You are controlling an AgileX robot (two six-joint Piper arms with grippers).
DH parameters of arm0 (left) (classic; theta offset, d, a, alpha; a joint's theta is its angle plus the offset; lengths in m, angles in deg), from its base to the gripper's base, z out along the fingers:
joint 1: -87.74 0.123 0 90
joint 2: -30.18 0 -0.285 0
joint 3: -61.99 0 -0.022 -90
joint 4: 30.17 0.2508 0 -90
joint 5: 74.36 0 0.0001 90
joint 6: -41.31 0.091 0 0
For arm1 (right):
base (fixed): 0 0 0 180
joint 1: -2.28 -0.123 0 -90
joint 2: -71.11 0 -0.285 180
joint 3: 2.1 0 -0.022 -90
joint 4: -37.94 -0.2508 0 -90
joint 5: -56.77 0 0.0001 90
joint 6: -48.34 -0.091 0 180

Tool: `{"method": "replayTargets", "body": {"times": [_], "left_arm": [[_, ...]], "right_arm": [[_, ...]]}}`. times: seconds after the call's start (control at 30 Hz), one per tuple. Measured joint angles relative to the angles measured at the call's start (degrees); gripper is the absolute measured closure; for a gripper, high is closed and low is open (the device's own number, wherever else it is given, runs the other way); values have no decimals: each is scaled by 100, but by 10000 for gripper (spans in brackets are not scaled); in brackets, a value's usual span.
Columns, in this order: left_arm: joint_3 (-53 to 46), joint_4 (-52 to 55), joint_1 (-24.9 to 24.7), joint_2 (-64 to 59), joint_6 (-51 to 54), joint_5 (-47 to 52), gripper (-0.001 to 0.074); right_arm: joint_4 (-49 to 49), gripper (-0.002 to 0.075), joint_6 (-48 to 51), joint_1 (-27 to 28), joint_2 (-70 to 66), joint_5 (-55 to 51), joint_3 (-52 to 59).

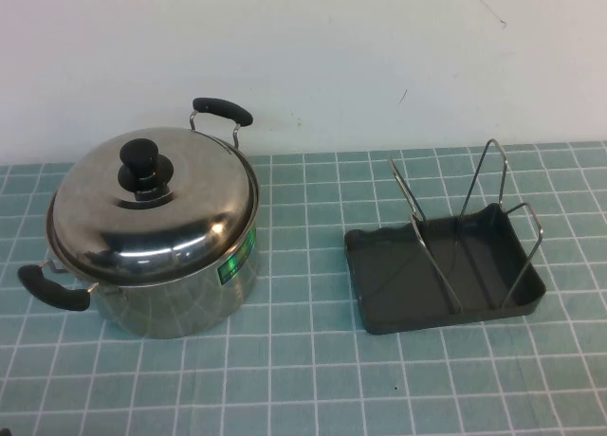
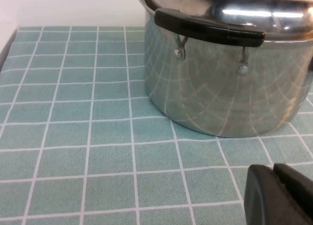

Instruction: Put pot lid on rack

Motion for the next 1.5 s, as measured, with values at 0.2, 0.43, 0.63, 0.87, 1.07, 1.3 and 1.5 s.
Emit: {"method": "replayTargets", "body": {"times": [0.2,0.43,0.63,0.87,1.07,1.3,1.5], "left_arm": [[0,0,0,0,0,0,737],[0,0,0,0,0,0,737],[0,0,0,0,0,0,737],[0,0,0,0,0,0,737],[0,0,0,0,0,0,737],[-10,0,0,0,0,-407,737],[-10,0,0,0,0,-2677,737]], "right_arm": [[5,727,0,0,0,0,0],[18,727,0,0,0,0,0],[31,727,0,0,0,0,0],[40,727,0,0,0,0,0],[40,727,0,0,0,0,0],[44,727,0,0,0,319,34],[106,727,12,0,0,2379,47]]}}
